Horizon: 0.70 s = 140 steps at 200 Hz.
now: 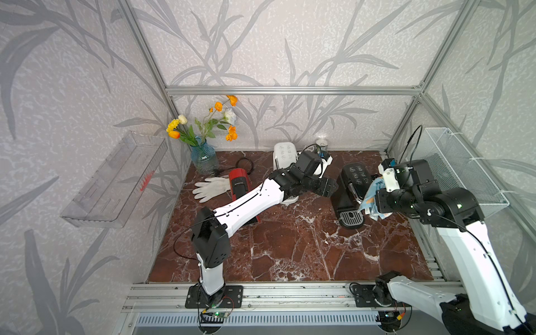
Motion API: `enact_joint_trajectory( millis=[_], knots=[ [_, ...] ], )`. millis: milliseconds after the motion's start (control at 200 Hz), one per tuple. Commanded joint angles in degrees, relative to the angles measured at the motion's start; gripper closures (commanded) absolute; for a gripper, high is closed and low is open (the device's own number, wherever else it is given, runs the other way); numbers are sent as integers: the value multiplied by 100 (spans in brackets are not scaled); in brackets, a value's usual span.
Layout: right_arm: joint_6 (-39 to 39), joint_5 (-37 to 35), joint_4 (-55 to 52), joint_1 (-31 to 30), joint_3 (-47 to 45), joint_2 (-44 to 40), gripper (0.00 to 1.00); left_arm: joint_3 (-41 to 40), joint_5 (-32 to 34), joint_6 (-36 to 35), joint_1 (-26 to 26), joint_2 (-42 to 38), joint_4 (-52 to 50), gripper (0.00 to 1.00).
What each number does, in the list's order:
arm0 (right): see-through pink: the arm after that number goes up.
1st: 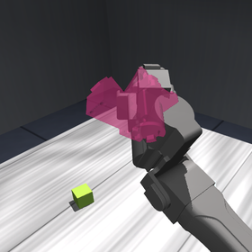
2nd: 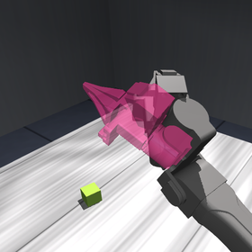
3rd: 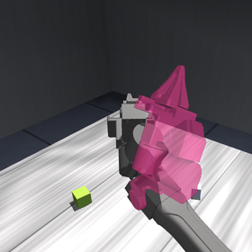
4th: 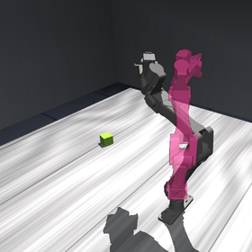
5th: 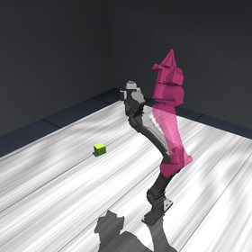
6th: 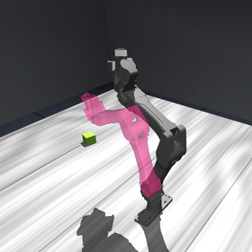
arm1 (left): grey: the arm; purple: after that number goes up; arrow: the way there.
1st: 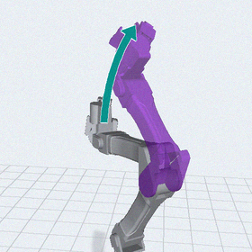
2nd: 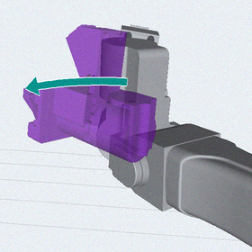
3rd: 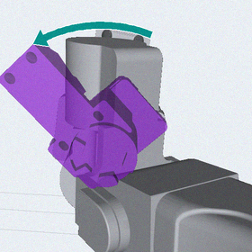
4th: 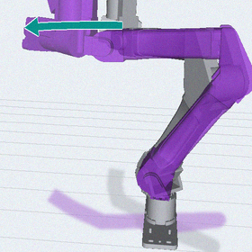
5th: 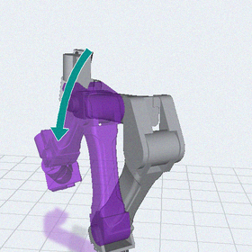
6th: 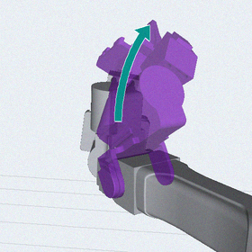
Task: Wipe the surface of a coffee machine
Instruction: Wipe the dirt from the surface of the coffee machine.
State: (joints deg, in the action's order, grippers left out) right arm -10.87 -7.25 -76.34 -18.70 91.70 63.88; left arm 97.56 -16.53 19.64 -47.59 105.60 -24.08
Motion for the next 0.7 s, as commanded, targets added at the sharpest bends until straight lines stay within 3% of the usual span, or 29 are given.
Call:
enact_joint_trajectory(
  millis=[0, 205, 695],
  knots=[
    [98, 172, 597, 104, -150, 221, 100, -344, -79, 264, -12, 116, 754, 25],
    [196, 1047, 1602, 569, -631, 807, 100, -586, -243, 671, -52, 606, 1682, 25],
    [181, 1671, 3454, 1005, -1234, 1900, 100, -268, -415, 1245, -119, 1498, 2194, 26]
  ],
)
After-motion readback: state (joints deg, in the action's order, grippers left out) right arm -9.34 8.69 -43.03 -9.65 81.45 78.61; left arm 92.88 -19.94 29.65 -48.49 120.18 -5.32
